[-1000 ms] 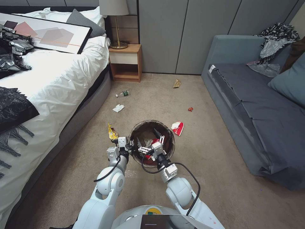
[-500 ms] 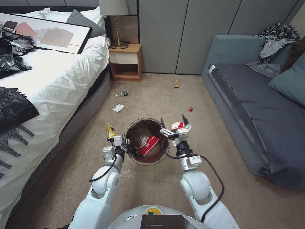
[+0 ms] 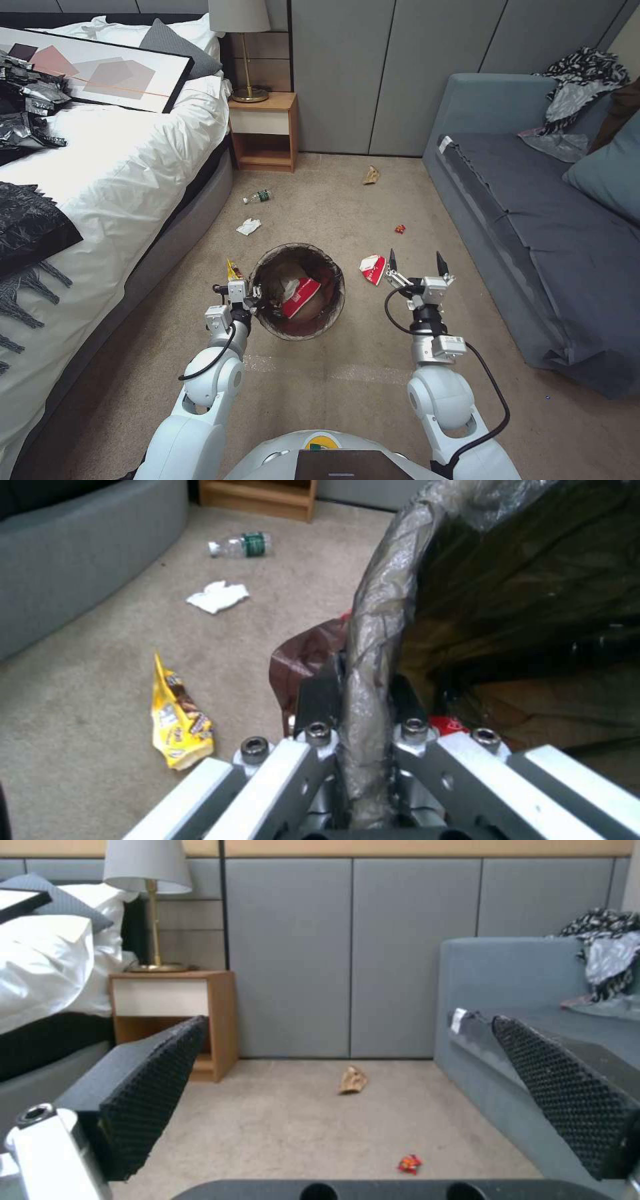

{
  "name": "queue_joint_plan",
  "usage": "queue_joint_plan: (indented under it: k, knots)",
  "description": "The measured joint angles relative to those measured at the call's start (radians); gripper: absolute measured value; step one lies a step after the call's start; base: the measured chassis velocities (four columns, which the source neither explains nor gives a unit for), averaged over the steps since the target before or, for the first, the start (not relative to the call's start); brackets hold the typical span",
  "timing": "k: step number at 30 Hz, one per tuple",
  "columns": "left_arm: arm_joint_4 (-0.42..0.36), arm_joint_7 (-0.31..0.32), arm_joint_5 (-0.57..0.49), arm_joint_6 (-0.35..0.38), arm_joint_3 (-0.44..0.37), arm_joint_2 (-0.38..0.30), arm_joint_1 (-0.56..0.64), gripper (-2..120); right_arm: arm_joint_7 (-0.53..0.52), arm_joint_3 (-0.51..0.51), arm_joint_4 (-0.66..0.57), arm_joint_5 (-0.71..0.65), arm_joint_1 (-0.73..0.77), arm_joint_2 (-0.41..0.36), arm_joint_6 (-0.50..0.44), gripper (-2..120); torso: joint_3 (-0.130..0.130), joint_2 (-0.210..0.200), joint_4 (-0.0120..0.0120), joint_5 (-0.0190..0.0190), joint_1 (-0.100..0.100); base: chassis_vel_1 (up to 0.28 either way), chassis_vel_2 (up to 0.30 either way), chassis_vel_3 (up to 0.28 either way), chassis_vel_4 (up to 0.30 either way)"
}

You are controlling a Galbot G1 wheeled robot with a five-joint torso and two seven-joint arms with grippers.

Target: Pick up the trash bin, then pick up the garbage from the floor and place it into the trash bin.

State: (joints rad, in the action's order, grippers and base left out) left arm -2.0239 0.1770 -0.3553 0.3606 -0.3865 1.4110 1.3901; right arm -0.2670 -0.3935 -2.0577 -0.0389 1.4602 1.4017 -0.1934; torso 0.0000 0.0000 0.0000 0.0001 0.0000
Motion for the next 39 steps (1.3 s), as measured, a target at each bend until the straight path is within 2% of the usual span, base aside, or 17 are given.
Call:
queue_joint_plan:
  k: [8, 16, 39]
  knots:
    - [0.0, -0.001, 0.013, -0.01, -0.022, -0.01, 0.001, 2, 0.032, -0.074, 0.017, -0.009, 0.063, 0.007, -0.081, 100, 0.0, 0.0, -0.0001, 0.0, 0.0, 0.0, 0.0, 0.0, 0.0]
    - [0.001, -0.001, 0.015, -0.014, -0.037, -0.02, 0.001, 2, 0.046, -0.099, 0.026, -0.004, 0.139, 0.015, -0.126, 100, 0.0, 0.0, -0.0002, -0.0001, 0.0, 0.0, 0.0, 0.0, 0.0]
    - [0.006, 0.005, 0.016, -0.014, -0.038, -0.016, 0.003, 2, 0.065, -0.104, 0.04, -0.01, 0.12, 0.021, -0.122, 100, 0.0, 0.0, -0.0001, -0.0002, 0.0, -0.015, 0.014, 0.016, -0.017]
